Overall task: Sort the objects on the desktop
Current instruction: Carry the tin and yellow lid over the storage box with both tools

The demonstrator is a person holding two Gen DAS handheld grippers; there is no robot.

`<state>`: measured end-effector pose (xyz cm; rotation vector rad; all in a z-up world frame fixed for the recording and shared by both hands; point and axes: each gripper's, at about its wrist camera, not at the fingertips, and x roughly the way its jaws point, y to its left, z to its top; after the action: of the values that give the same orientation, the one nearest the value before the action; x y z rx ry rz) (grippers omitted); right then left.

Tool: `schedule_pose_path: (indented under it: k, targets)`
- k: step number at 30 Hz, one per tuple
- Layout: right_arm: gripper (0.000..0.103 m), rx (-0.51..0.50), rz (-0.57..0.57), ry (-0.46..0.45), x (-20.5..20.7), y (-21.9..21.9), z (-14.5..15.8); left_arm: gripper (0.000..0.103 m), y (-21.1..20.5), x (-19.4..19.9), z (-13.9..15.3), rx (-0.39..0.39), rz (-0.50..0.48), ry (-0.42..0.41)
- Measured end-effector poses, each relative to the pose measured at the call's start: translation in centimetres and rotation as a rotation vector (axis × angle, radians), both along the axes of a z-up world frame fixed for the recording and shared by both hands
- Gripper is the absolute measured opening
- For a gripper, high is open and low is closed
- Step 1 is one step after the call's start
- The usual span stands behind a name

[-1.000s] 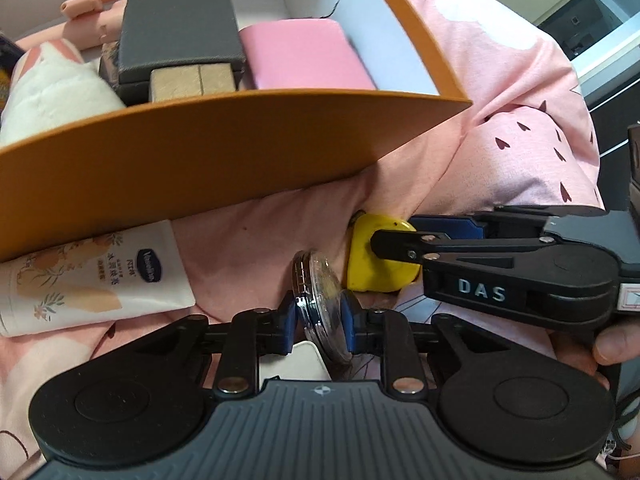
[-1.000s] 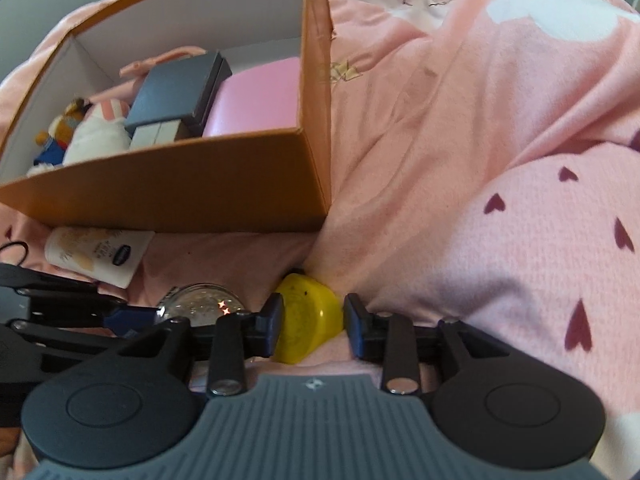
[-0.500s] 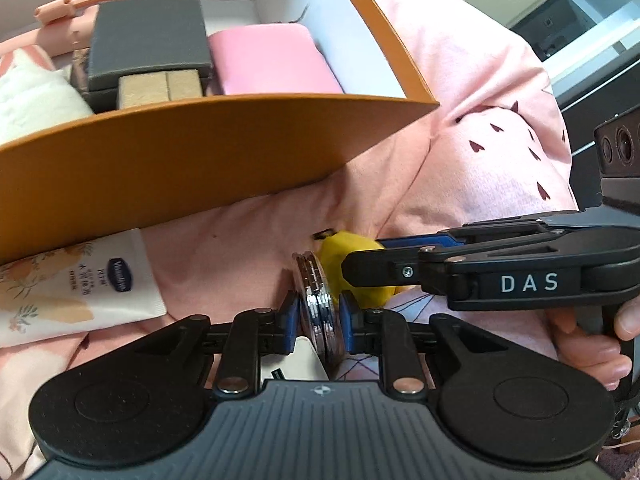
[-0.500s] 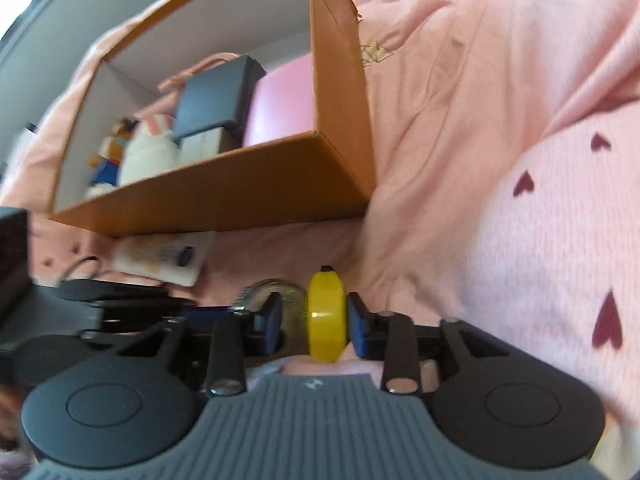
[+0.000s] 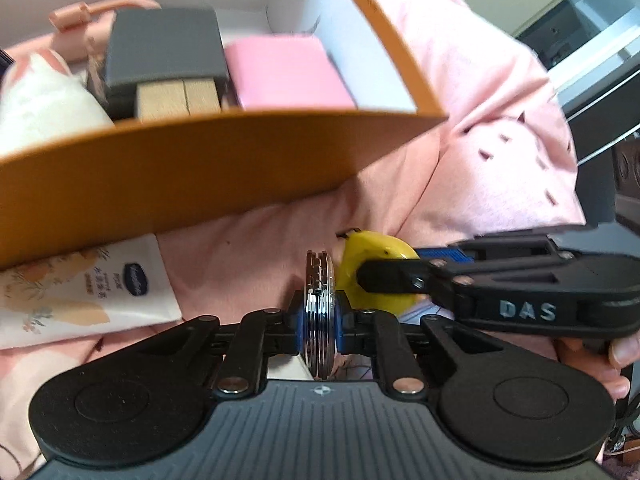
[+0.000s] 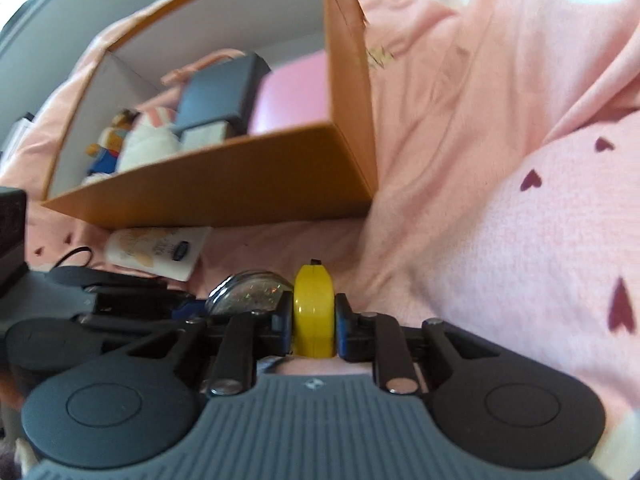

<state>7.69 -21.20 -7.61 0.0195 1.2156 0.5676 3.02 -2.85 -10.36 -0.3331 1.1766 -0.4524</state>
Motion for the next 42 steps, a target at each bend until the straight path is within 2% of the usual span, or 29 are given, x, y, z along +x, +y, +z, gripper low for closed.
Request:
schedule_pose_path:
  k: [4, 10, 13, 17, 21, 27, 30, 36, 39, 42]
  targets:
    - [0.021, 0.021, 0.008, -0.052, -0.6, -0.3, 2.0, 0.015, 1.1, -0.6, 1.7, -0.029, 0.017, -0.041]
    - [0.021, 0.079, 0.021, -0.149, -1.2, 0.0, 5.8, 0.015, 2.4, -0.9, 5.9, -0.089, 0.022, -0.103]
    - [0.021, 0.118, 0.026, -0.208, -1.0, -0.1, 8.3, 0.015, 2.9, -0.4, 8.5, -0.122, 0.027, -0.160]
    - [0.021, 0.161, 0.039, -0.299, -0.1, 0.5, 11.3, 0.015, 4.6, 1.2, 11.4, -0.155, 0.055, -0.214]
    - [0.021, 0.164, 0.028, -0.375, 1.9, 1.8, 12.7, 0.015, 5.6, 4.7, 12.6, -0.164, 0.111, -0.247]
    - [0.021, 0.183, -0.081, -0.395, 6.1, 1.6, 13.0, 0.015, 6.2, 11.5, 10.3, -0.191, 0.156, -0.197]
    - [0.021, 0.202, -0.109, -0.383, 8.1, 1.6, 12.6, 0.015, 5.7, 14.2, 8.2, -0.166, 0.177, -0.157]
    - [0.021, 0.176, -0.118, -0.409, 10.0, 2.9, 11.8, 0.015, 5.0, 17.4, 5.0, -0.161, 0.188, -0.106]
    - [0.021, 0.197, -0.117, -0.399, 10.7, 3.2, 11.3, 0.015, 4.2, 18.3, 4.2, -0.116, 0.177, -0.108]
    - [0.021, 0.174, -0.114, -0.417, 11.0, 3.5, 11.1, 0.015, 3.7, 19.0, 3.3, -0.091, 0.162, -0.104]
